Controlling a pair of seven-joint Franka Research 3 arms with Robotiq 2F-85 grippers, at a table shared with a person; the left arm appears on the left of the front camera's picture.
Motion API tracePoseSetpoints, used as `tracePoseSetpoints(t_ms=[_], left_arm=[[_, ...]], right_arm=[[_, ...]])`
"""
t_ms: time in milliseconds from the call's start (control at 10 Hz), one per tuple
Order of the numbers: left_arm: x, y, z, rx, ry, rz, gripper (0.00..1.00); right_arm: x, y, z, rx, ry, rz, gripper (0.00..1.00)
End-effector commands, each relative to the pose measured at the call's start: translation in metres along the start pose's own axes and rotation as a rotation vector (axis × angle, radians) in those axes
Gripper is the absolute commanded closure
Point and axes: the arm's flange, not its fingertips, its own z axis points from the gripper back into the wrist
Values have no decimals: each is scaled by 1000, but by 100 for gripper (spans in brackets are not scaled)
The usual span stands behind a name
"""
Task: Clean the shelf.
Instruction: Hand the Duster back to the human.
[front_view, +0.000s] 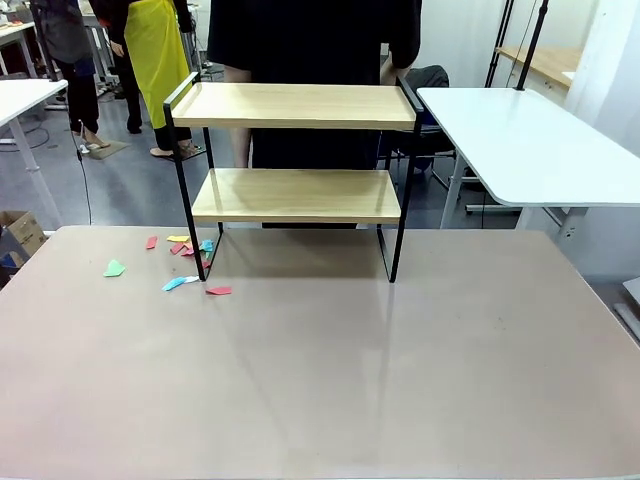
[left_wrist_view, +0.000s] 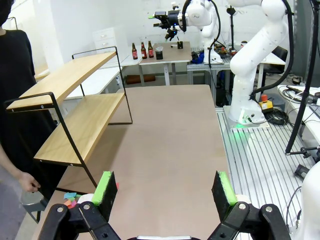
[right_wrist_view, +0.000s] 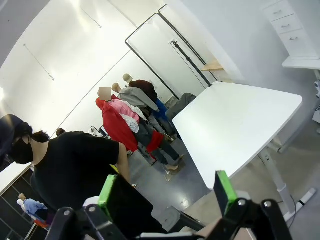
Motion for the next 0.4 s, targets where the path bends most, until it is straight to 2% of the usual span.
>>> tracePoseSetpoints(t_ms=[0,300], left_arm=[[1,-1,-2,7,-24,-20,0],[1,-1,-2,7,-24,-20,0]], right_arm=[[0,-1,0,-3,-2,2,0],[0,-1,0,-3,-2,2,0]])
